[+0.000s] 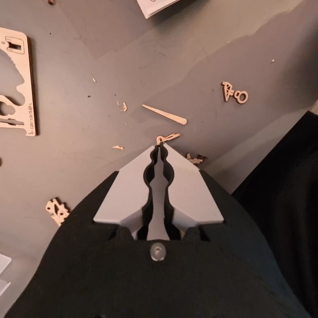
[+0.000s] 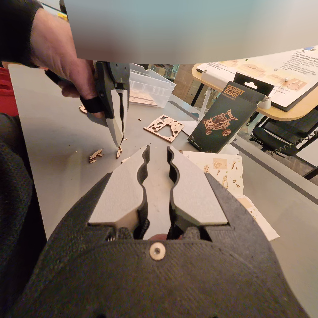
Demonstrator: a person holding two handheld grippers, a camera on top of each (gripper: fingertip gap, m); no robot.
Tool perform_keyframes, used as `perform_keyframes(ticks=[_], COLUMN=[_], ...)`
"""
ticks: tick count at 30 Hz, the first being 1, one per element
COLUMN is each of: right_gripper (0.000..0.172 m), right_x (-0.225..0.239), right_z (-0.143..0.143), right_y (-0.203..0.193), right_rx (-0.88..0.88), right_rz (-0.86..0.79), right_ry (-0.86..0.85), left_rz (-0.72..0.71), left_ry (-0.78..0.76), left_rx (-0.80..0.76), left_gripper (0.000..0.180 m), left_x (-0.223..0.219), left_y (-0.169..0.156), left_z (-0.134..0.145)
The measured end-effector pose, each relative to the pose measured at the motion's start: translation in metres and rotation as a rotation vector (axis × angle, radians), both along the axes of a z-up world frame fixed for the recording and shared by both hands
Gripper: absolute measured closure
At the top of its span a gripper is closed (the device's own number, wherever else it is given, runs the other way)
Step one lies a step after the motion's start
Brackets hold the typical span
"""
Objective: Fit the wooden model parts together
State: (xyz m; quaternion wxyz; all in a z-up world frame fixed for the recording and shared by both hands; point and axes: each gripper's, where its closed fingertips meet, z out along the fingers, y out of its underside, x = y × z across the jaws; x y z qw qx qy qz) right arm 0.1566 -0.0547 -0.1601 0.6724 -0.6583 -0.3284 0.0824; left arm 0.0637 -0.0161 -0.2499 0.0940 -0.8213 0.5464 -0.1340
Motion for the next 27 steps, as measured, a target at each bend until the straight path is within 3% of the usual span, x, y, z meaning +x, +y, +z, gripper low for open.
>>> perform_keyframes(ticks=[15,27], right_gripper=[0.155,0.154], right_x=[0.0010,0.0007], right_z=[0.0019,0.0020], right_y=[-0.0005,-0.0011], right_rx=[0.007,0.010], right_rz=[-0.001,0.002], right_ry=[0.011,0.010], left_rz=[-0.179,-0.318], left_ry=[0.235,0.339], left_rx=[0.019,0.016], left_gripper=[0.180,0.180], left_x=[-0.0045,-0.0020], left_y=[0.0035,-0.0013], left_z=[0.0001,0.0008])
